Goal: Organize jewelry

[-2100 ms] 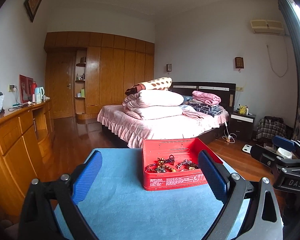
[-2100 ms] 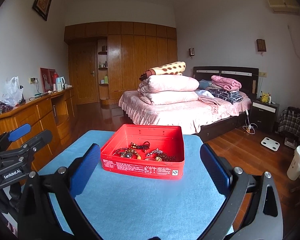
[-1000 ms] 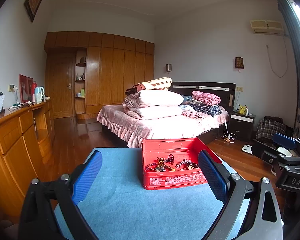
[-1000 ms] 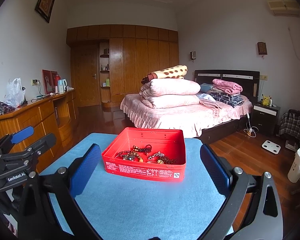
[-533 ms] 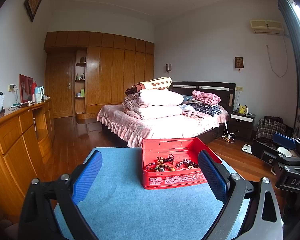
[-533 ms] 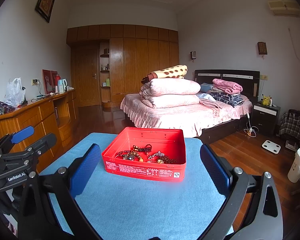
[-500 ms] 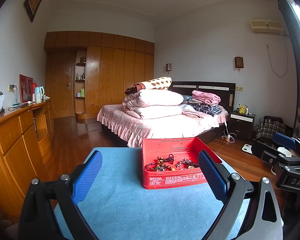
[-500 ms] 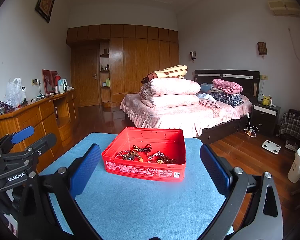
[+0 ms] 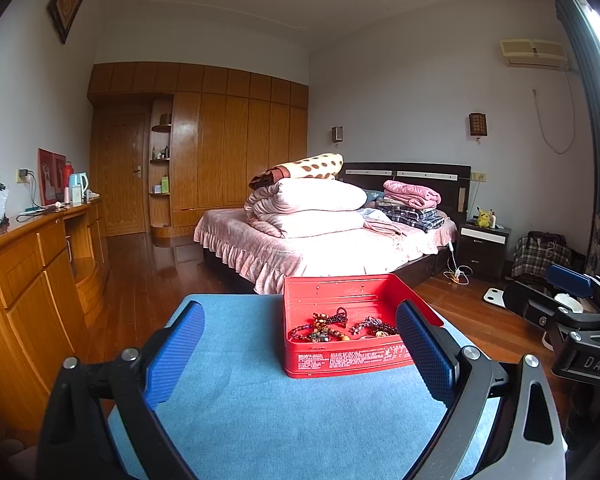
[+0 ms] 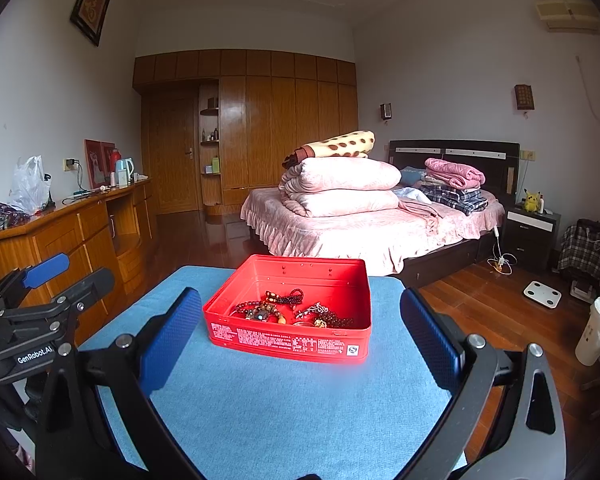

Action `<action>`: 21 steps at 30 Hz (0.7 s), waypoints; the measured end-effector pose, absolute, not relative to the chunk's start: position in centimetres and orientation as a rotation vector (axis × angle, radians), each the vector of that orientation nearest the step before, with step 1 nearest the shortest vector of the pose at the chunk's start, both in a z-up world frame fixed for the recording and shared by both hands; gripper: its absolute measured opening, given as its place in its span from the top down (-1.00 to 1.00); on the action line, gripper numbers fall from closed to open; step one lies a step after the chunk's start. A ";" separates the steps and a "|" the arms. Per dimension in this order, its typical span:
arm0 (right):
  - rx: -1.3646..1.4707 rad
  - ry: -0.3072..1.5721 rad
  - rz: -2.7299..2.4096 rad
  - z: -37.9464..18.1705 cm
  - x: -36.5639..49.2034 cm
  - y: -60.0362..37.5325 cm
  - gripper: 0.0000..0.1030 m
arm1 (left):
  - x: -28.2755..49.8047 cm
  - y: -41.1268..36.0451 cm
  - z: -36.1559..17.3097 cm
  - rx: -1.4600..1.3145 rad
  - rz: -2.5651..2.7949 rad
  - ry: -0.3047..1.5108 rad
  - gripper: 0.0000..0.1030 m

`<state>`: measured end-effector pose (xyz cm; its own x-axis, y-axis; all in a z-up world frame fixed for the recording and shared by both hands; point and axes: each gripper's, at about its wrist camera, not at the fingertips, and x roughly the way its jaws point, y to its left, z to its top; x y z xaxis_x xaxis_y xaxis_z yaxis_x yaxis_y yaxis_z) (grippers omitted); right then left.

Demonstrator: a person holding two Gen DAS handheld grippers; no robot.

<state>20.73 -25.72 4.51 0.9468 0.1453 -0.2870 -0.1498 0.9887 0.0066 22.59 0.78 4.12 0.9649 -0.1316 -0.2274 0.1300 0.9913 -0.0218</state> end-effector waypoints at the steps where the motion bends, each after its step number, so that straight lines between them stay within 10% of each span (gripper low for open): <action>1: -0.014 0.292 0.151 4.5 20.7 -25.7 -0.88 | 22.5 0.8 4.1 -0.006 -0.132 0.231 -0.84; 21: -0.015 0.292 0.150 4.4 20.6 -25.7 -0.88 | 22.7 0.9 3.9 -0.013 -0.129 0.236 -0.84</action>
